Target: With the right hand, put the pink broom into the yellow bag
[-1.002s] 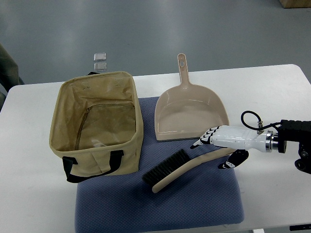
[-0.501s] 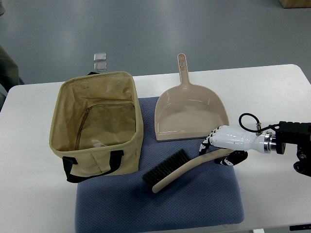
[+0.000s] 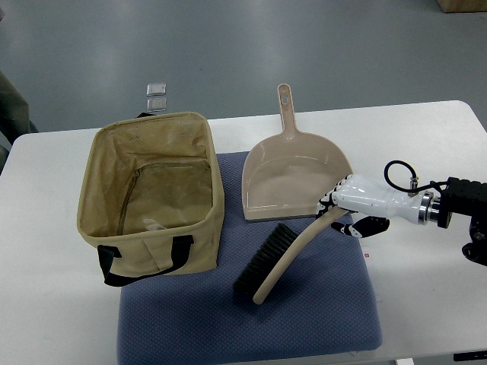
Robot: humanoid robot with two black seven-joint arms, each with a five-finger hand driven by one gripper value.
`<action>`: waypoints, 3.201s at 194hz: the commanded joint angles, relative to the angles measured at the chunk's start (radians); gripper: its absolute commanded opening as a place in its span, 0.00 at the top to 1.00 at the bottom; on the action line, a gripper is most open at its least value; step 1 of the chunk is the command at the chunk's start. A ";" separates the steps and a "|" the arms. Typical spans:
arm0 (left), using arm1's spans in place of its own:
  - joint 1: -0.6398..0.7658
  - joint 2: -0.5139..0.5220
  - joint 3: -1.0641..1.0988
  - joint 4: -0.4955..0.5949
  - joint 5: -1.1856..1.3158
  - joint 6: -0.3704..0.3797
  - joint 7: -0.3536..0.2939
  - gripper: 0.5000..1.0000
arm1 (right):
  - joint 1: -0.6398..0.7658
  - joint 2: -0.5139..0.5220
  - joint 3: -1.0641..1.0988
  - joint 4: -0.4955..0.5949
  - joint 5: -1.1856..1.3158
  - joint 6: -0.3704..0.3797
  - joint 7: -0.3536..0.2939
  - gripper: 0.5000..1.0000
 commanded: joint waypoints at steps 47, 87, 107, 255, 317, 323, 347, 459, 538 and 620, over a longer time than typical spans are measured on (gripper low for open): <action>0.000 0.000 0.001 0.000 0.000 0.000 0.000 0.00 | 0.117 -0.085 0.031 -0.002 0.095 -0.048 0.016 1.00; 0.000 0.000 -0.001 0.000 0.000 0.000 0.000 0.00 | 0.212 -0.090 0.088 -0.020 0.141 -0.025 0.022 1.00; 0.000 0.000 0.001 0.000 0.000 0.000 0.000 0.00 | 0.284 -0.088 0.088 -0.053 0.170 -0.001 0.021 1.00; 0.000 0.000 -0.001 0.000 0.000 0.000 0.000 0.00 | 0.545 0.340 0.086 -0.250 0.138 0.064 0.008 1.00; 0.000 0.000 -0.001 0.000 0.000 0.000 0.000 0.00 | 0.507 0.463 0.076 -0.280 0.054 0.059 0.008 1.00; 0.000 0.000 -0.001 0.000 0.000 0.000 0.000 0.00 | 0.501 0.464 0.074 -0.280 0.048 0.056 0.008 1.00; 0.000 0.000 0.001 0.000 0.000 0.000 0.000 0.00 | 0.465 0.476 0.071 -0.280 0.023 0.027 0.011 0.97; 0.000 0.000 -0.001 0.000 0.000 0.000 0.000 0.00 | 0.430 0.473 0.089 -0.277 0.038 0.019 0.019 0.22; 0.000 0.000 -0.001 0.000 0.000 0.000 0.000 0.00 | 0.319 0.415 0.339 -0.269 0.141 0.085 0.022 0.22; 0.000 0.000 0.001 0.000 0.000 0.000 0.000 0.00 | 0.091 0.337 0.591 -0.280 0.850 0.306 0.010 0.22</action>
